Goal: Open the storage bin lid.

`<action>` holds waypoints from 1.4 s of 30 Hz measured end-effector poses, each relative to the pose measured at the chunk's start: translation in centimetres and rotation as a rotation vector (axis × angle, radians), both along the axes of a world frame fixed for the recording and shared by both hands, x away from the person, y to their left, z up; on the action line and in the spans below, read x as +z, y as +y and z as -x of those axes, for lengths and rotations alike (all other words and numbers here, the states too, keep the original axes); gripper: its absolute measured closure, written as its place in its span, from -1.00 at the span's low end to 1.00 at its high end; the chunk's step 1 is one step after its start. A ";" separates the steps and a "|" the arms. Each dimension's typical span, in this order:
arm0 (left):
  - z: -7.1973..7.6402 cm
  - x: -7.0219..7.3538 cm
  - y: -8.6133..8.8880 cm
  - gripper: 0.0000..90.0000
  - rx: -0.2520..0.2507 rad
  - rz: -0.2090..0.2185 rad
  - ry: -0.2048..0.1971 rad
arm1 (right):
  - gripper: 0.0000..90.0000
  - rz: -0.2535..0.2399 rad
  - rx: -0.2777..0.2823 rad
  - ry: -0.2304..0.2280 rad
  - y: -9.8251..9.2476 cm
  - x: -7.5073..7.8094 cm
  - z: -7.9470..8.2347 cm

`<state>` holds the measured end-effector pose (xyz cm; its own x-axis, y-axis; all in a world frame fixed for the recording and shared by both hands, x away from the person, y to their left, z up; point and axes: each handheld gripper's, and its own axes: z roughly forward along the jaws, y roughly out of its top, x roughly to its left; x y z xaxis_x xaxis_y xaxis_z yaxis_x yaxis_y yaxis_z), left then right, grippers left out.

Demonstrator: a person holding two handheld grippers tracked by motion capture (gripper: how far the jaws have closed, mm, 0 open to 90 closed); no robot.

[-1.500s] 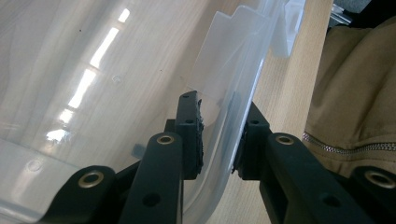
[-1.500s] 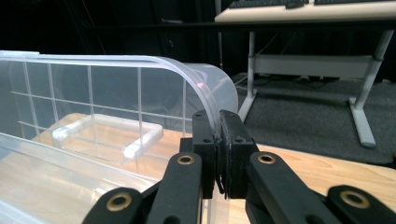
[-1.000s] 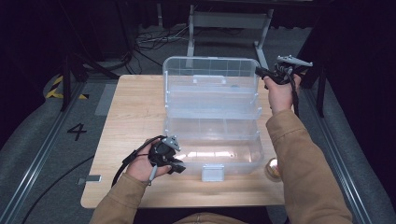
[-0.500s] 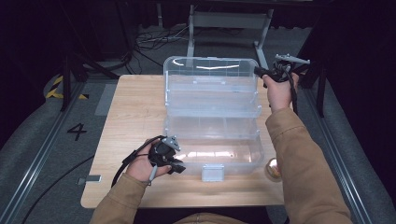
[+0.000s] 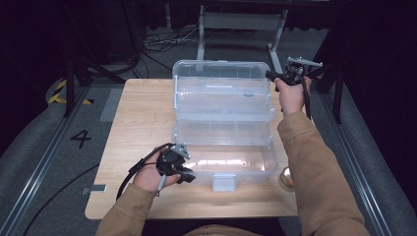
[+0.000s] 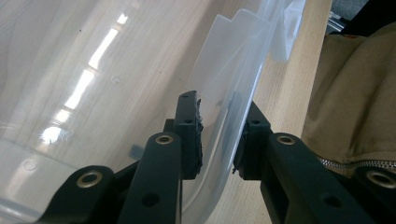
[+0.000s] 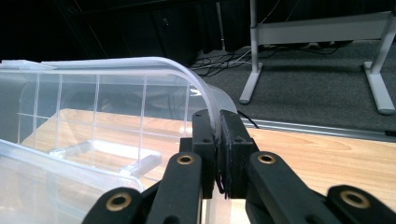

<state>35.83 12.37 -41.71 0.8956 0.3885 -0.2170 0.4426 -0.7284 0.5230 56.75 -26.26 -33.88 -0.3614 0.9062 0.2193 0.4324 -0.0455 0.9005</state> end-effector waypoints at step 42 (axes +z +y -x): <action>0.1 0.0 0.0 0.65 0.008 0.008 -0.004 | 0.88 -0.038 0.000 0.079 -0.2 -3.5 -3.2</action>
